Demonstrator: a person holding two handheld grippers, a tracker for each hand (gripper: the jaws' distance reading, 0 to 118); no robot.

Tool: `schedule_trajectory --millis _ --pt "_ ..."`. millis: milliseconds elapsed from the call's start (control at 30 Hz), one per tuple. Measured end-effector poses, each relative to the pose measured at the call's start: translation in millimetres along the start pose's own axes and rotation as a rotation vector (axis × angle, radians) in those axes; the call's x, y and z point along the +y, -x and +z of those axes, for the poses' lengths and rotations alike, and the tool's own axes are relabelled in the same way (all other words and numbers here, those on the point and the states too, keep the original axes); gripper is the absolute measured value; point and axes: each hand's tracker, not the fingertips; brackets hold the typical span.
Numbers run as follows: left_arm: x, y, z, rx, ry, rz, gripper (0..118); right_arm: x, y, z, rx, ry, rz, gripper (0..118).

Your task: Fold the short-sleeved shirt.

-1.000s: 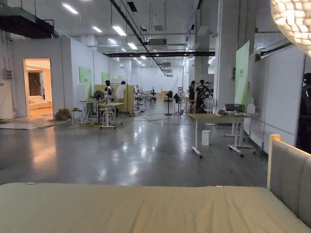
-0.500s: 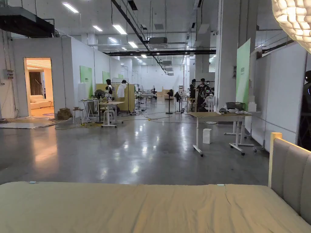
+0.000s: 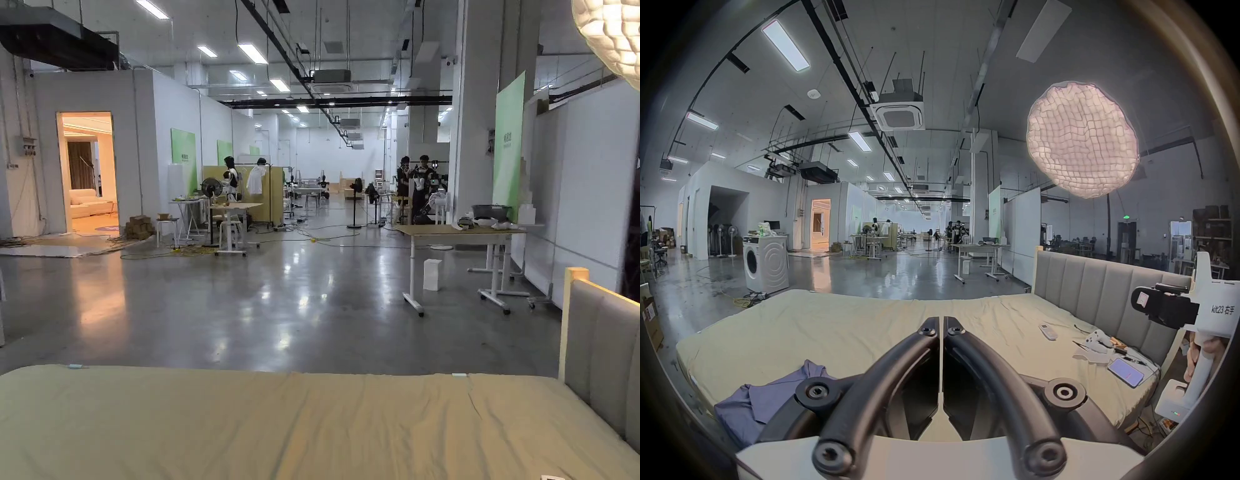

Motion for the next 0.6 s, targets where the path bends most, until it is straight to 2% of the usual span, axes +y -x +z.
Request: schedule_trajectory --millis 600 --pt "-0.7 6.1 -2.9 0.004 0.009 -0.002 1 -2.4 2.1 3.3 0.017 0.018 0.033 0"
